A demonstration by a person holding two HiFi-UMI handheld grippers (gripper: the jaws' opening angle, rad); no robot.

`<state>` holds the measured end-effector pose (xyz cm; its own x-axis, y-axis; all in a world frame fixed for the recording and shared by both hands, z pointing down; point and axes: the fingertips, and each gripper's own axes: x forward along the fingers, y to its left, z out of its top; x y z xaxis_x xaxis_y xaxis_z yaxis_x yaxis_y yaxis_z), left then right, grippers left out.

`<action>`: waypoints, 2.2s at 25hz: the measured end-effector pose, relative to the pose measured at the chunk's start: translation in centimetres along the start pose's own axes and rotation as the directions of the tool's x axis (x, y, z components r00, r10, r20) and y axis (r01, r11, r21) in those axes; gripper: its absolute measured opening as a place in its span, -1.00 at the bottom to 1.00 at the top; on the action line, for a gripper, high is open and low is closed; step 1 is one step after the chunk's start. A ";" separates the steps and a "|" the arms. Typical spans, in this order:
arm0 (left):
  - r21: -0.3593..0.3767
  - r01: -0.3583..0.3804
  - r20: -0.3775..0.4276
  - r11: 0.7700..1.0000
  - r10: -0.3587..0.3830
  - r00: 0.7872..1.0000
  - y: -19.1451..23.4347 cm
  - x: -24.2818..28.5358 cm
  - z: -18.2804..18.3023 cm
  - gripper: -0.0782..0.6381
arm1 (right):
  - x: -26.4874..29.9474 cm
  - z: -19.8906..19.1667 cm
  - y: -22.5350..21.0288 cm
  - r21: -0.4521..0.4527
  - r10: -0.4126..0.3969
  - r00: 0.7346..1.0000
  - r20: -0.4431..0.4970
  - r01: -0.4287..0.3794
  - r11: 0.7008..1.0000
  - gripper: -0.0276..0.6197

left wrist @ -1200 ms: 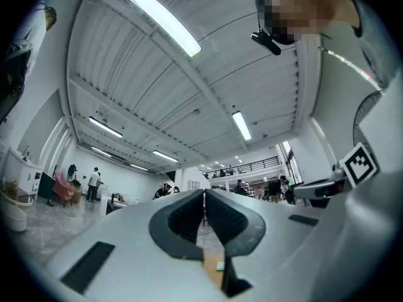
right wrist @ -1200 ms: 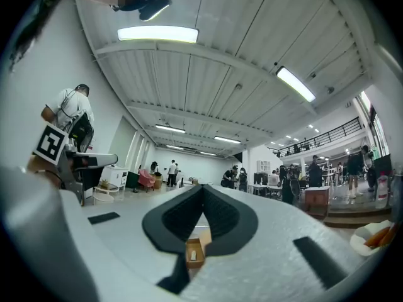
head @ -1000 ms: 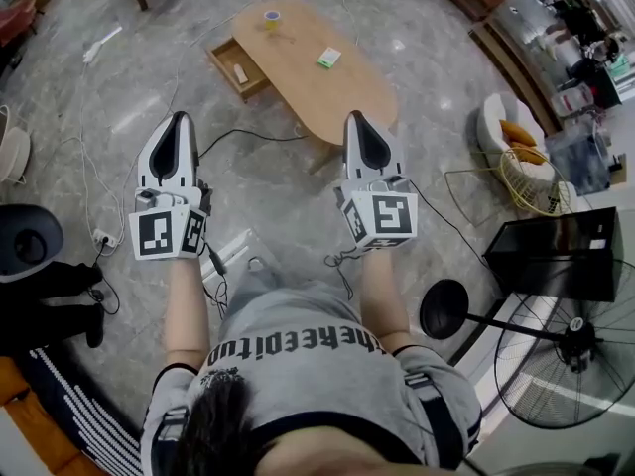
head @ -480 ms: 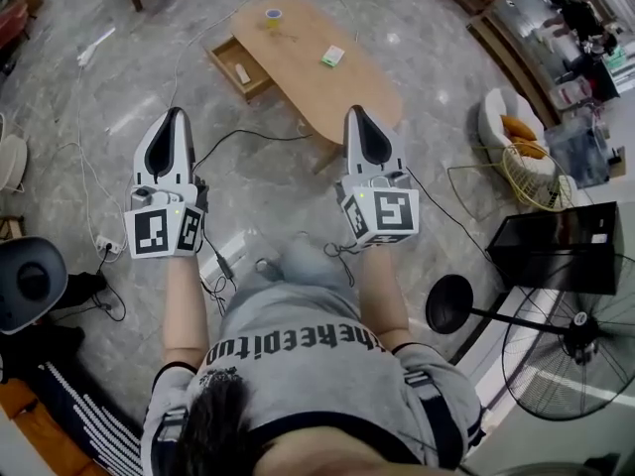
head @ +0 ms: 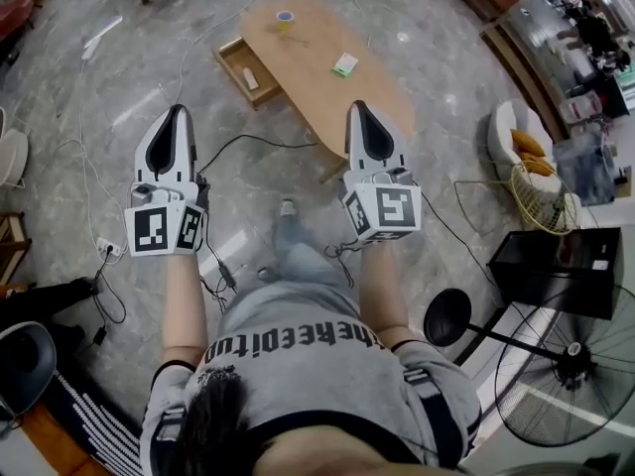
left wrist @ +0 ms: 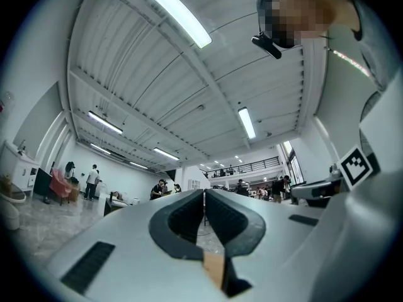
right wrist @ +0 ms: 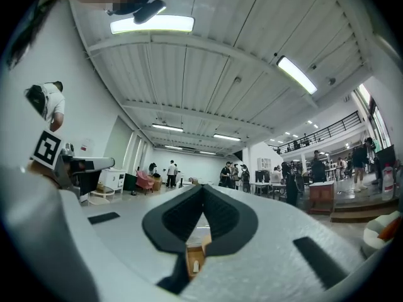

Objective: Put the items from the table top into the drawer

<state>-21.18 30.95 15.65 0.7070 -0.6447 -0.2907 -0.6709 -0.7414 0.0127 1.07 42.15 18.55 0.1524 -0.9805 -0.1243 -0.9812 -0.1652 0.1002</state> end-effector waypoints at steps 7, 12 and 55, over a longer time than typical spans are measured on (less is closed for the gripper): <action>0.025 -0.011 0.022 1.000 0.011 1.000 1.7 7.6 -1.0 -0.75 | 7.9 -0.2 -3.4 -0.002 0.030 0.999 0.015 -0.030 1.000 -0.91; 0.034 -0.024 0.044 0.999 0.022 0.999 2.5 13.0 -1.7 -0.75 | 13.2 -0.6 -6.0 -0.006 0.055 0.998 0.024 -0.055 0.998 -0.91; 0.009 0.103 -0.012 0.995 -0.103 0.995 19.8 42.5 -12.0 -0.75 | 46.2 -8.0 -10.1 0.049 -0.025 0.999 -0.042 0.027 0.998 -0.91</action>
<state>-1.77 -13.34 15.04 0.7751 -0.5669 -0.2789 -0.5961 -0.8025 -0.0257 18.92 -2.32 19.69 0.1819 -0.9796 -0.0851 -0.9813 -0.1865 0.0486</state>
